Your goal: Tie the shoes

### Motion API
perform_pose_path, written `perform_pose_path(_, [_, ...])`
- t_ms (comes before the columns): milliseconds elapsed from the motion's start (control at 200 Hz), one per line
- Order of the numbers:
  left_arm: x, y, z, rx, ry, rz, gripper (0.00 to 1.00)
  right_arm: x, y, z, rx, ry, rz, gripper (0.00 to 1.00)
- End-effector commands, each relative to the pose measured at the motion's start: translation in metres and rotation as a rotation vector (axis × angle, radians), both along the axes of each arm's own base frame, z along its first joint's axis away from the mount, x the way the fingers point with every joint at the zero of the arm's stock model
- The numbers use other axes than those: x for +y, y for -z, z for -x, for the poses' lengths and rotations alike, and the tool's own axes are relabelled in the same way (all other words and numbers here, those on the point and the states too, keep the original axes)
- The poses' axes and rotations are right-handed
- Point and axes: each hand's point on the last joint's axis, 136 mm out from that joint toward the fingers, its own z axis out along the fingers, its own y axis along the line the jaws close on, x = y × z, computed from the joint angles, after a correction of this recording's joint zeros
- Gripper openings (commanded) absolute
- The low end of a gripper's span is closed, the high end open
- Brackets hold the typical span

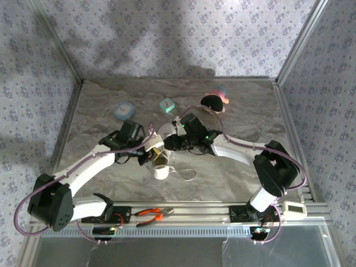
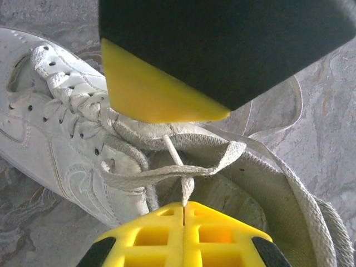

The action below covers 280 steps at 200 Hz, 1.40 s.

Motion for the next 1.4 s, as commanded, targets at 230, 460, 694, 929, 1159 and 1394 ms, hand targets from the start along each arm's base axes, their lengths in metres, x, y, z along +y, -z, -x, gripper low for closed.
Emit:
perform_pose_path(230, [-0.008, -0.001, -0.013, -0.085, 0.01, 0.011, 0.0, 0.008, -0.009, -0.001, 0.043, 0.001, -0.054, 0.3])
perform_pose_path(460, [-0.01, 0.0, -0.015, -0.105, 0.009, 0.023, 0.0, 0.006, -0.005, -0.003, 0.074, 0.021, -0.065, 0.3])
perform_pose_path(694, [-0.011, -0.002, -0.018, -0.128, -0.004, 0.034, 0.0, 0.009, -0.004, -0.003, 0.084, 0.02, -0.073, 0.35])
perform_pose_path(929, [-0.011, -0.005, -0.02, -0.159, -0.015, 0.047, 0.0, 0.012, -0.005, -0.003, 0.093, 0.016, -0.083, 0.36])
perform_pose_path(1159, [-0.009, -0.01, -0.021, -0.191, -0.029, 0.061, 0.0, 0.018, -0.004, -0.002, 0.104, 0.01, -0.09, 0.36])
perform_pose_path(1394, [-0.009, -0.011, -0.022, -0.192, -0.033, 0.06, 0.0, 0.024, -0.01, -0.001, 0.094, -0.001, -0.109, 0.15])
